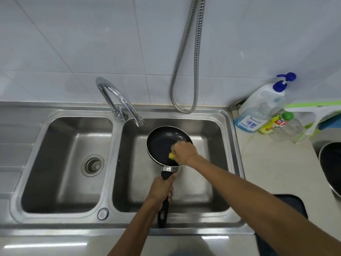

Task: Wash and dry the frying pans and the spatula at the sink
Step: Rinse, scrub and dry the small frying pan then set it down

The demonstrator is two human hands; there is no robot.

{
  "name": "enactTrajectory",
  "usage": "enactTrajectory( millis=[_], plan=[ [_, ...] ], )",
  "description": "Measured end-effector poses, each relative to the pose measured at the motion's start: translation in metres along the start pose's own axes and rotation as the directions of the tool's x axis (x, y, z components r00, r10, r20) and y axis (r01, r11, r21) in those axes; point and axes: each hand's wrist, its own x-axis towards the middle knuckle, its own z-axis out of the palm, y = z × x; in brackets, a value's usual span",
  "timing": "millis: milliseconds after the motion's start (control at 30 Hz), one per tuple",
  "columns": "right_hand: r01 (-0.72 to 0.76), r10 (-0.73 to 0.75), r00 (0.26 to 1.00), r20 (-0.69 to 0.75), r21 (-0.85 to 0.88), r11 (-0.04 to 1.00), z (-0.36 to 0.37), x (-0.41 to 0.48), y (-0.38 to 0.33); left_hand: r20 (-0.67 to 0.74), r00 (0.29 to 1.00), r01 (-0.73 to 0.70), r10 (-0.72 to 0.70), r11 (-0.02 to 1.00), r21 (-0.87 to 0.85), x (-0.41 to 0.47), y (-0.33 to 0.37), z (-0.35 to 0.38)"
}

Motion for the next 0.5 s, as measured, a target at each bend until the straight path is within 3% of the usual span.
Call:
enactTrajectory(
  millis=[133, 233, 300, 367, 500],
  plan=[
    [-0.026, 0.005, 0.999, 0.054, 0.395, 0.918, 0.006, -0.005, -0.031, 0.037, 0.999, -0.003, 0.0, 0.998, 0.07, 0.003, -0.008, 0.014],
    [-0.18, 0.114, 0.983, 0.142, 0.67, 0.72, 0.001, -0.001, -0.032, 0.041, 0.999, -0.017, 0.014, 0.997, 0.073, 0.0, -0.016, 0.025],
    [-0.213, 0.097, 0.975, 0.2, 0.714, 0.667, 0.0, -0.003, -0.032, 0.038, 0.999, -0.021, 0.019, 0.997, 0.068, 0.001, -0.014, 0.028],
    [-0.202, 0.049, 0.971, 0.235, 0.693, 0.692, 0.002, -0.007, -0.031, 0.036, 0.999, -0.017, 0.015, 0.997, 0.079, 0.001, -0.01, 0.031],
    [-0.171, 0.068, 0.982, 0.175, 0.683, 0.71, 0.003, 0.002, -0.021, 0.017, 1.0, -0.028, 0.027, 0.998, 0.063, -0.002, -0.009, 0.031]
  ],
)
